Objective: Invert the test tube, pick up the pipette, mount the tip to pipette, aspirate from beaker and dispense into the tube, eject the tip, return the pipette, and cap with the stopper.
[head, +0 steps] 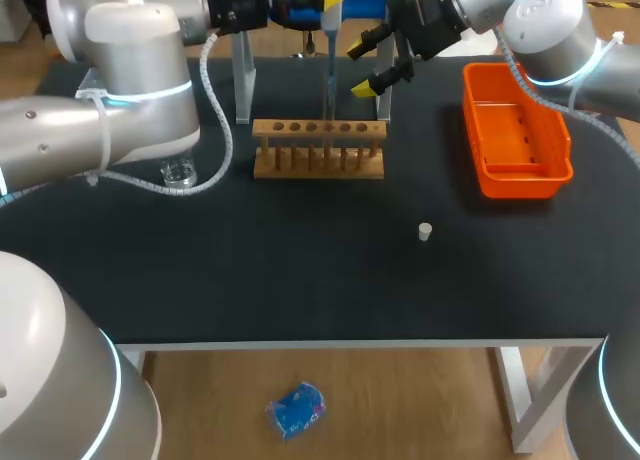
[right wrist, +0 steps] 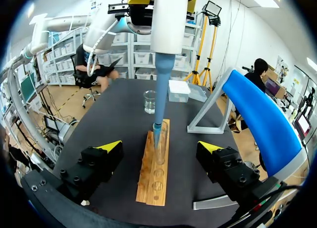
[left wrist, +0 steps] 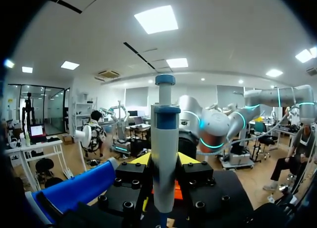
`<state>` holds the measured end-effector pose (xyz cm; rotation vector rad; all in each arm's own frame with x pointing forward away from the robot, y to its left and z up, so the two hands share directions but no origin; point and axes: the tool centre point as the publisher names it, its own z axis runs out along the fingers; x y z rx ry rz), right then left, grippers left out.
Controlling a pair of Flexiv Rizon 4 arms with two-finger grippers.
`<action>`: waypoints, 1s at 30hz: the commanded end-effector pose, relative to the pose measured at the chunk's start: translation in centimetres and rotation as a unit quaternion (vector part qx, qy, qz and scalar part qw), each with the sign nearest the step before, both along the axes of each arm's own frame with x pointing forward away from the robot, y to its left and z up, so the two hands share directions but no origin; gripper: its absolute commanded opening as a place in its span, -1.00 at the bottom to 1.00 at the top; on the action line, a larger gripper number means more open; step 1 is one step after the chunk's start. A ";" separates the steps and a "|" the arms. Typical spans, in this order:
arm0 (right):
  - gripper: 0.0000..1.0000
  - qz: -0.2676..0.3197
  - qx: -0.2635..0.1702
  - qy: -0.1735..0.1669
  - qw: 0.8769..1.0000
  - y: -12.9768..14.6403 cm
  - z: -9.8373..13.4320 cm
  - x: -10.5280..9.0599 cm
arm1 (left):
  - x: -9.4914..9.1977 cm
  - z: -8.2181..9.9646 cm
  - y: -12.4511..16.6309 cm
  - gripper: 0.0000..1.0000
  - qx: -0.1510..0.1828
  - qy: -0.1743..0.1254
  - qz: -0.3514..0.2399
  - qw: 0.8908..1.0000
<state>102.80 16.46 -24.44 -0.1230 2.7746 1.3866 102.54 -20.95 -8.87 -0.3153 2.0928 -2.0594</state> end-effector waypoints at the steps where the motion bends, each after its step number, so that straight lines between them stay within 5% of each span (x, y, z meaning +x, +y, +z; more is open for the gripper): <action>1: 1.00 0.001 -0.001 0.001 1.000 -0.1 0.1 0.1 | 0.0 -0.2 -0.1 -1.00 -0.003 0.000 0.001 1.000; 30: 1.00 0.001 -0.001 0.001 1.000 -0.1 0.1 0.1 | -1.1 -0.3 0.1 -1.00 -0.008 0.004 0.013 1.000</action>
